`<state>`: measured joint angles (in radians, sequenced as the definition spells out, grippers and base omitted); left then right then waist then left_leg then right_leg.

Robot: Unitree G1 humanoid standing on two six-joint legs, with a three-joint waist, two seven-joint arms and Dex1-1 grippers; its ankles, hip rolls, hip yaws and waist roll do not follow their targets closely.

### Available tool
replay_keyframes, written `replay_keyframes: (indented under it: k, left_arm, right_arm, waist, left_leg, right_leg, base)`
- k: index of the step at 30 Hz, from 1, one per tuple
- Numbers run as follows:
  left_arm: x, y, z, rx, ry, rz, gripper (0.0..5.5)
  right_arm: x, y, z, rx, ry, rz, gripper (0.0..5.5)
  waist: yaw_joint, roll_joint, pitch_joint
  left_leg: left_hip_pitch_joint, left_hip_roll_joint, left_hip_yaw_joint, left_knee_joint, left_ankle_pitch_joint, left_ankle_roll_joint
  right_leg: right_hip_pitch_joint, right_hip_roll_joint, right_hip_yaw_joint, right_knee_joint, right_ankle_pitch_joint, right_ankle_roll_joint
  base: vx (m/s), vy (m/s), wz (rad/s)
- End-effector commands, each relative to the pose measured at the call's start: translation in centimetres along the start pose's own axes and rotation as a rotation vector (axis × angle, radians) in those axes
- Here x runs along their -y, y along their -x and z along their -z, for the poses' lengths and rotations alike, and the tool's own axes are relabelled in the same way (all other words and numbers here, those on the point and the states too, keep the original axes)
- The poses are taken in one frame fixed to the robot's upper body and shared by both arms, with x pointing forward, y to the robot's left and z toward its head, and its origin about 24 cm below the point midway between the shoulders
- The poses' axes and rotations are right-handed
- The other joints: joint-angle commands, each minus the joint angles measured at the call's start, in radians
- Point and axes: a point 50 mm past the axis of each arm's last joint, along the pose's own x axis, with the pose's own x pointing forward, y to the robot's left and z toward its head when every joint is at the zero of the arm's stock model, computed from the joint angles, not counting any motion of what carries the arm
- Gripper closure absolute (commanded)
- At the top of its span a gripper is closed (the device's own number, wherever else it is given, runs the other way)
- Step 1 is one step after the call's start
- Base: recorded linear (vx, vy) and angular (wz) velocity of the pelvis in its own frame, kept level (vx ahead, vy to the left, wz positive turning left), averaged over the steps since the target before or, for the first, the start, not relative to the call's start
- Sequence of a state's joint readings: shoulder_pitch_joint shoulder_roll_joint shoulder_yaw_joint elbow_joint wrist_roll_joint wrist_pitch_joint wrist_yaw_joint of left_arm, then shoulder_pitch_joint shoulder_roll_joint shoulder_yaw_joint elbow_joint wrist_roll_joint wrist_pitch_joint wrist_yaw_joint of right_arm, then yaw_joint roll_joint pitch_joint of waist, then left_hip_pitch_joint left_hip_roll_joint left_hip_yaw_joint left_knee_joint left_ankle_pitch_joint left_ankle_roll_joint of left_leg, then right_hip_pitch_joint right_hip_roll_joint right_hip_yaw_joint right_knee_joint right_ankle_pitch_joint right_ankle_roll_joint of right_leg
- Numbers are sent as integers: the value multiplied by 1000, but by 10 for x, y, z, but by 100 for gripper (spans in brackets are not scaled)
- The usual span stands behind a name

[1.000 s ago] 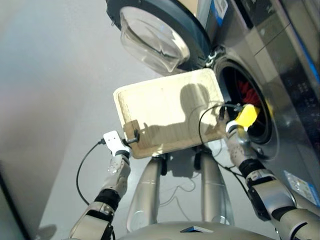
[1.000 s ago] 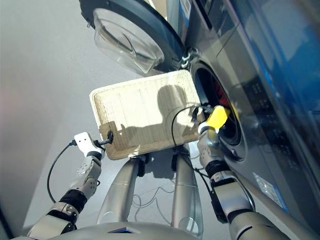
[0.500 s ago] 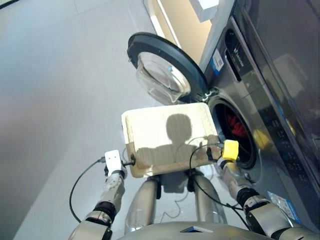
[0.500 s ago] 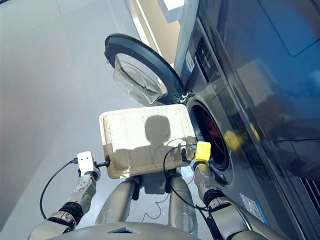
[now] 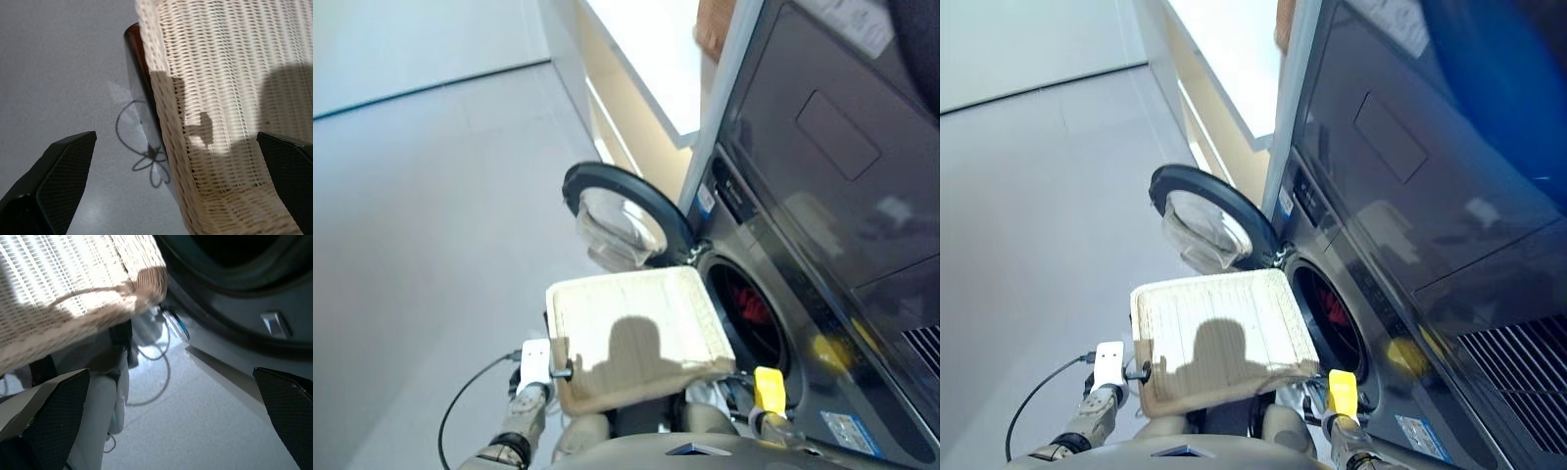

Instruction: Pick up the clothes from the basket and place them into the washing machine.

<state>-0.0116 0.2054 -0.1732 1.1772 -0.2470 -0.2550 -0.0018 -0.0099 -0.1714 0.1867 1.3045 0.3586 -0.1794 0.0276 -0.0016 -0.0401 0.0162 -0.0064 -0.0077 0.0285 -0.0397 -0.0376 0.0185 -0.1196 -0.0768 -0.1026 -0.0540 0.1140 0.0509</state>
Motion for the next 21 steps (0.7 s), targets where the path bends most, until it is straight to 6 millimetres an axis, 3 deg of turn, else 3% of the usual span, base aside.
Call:
replay_keyframes:
  k: [1,9,14,15,16,17,21]
  left_arm:
    - [-2,0,2,-12,-30,9,0]
    - [2,8,28,-120,-4,34,0]
    - [5,10,34,-140,0,51,0]
    - [5,10,35,-143,-12,53,0]
    - [4,10,35,-145,-6,50,0]
    - [5,10,34,-140,2,50,0]
    - [5,10,34,-144,17,42,0]
  right_arm:
    - [-1,0,2,-23,56,-21,0]
    - [8,6,27,-131,40,8,0]
    - [9,6,29,-145,51,9,0]
    - [6,6,27,-134,45,0,145]
    - [4,6,27,-131,40,-4,151]
    - [3,5,26,-126,33,-9,123]
    - [-3,3,20,-108,25,-24,129]
  waist:
    - [-10,12,-4]
    - [-22,13,-44]
    - [-21,13,-54]
    - [-21,12,-58]
    - [-21,12,-60]
    - [-20,13,-61]
    - [-15,14,-61]
  left_leg:
    - [-50,-38,41,-32,85,-33]
    - [14,-32,40,-48,78,-36]
    - [35,-29,36,-48,71,-34]
    - [41,-28,38,-48,69,-34]
    - [44,-27,39,-48,68,-34]
    - [46,-27,37,-48,66,-33]
    - [58,-28,35,-48,64,-29]
  right_leg:
    - [26,12,-16,13,-2,62]
    - [83,17,-15,21,-23,59]
    - [104,18,-14,25,-33,58]
    - [109,18,-11,24,-34,59]
    - [113,18,-10,24,-36,59]
    - [114,17,-9,26,-36,59]
    - [123,17,-3,29,-40,60]
  base:
    - [0,0,0]
    - [23,2,-3]
    - [0,0,0]
    - [0,0,0]
    - [0,0,0]
    - [0,0,0]
    - [0,0,0]
